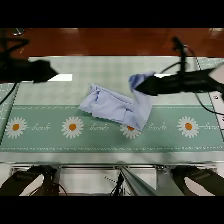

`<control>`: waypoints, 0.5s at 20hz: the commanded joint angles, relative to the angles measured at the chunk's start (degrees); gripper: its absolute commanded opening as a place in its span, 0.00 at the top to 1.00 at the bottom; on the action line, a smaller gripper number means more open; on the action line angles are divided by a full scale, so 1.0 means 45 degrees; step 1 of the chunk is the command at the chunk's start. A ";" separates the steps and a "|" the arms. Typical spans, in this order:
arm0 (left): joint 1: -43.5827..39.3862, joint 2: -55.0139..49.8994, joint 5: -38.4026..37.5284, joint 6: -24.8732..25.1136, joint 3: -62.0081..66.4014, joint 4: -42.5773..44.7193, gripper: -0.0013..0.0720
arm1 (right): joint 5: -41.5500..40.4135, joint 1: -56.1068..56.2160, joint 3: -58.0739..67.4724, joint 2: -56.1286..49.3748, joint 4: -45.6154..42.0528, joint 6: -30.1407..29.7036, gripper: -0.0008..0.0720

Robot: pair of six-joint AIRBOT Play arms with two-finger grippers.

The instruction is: Fold the shirts.

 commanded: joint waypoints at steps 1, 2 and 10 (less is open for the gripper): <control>0.1243 0.3575 0.0947 -0.0015 -0.3852 0.0398 0.95 | -0.1248 0.2312 0.2297 -0.3347 0.0034 0.0044 0.96; 0.1467 0.4240 0.1054 -0.0291 -0.4886 0.0398 0.95 | -0.1253 0.2623 0.3002 -0.4206 0.0034 0.0063 0.96; 0.1690 0.5532 0.1763 -0.0559 -0.8145 -0.0661 0.95 | -0.1700 0.3633 0.6091 -0.8684 0.1530 0.0724 0.34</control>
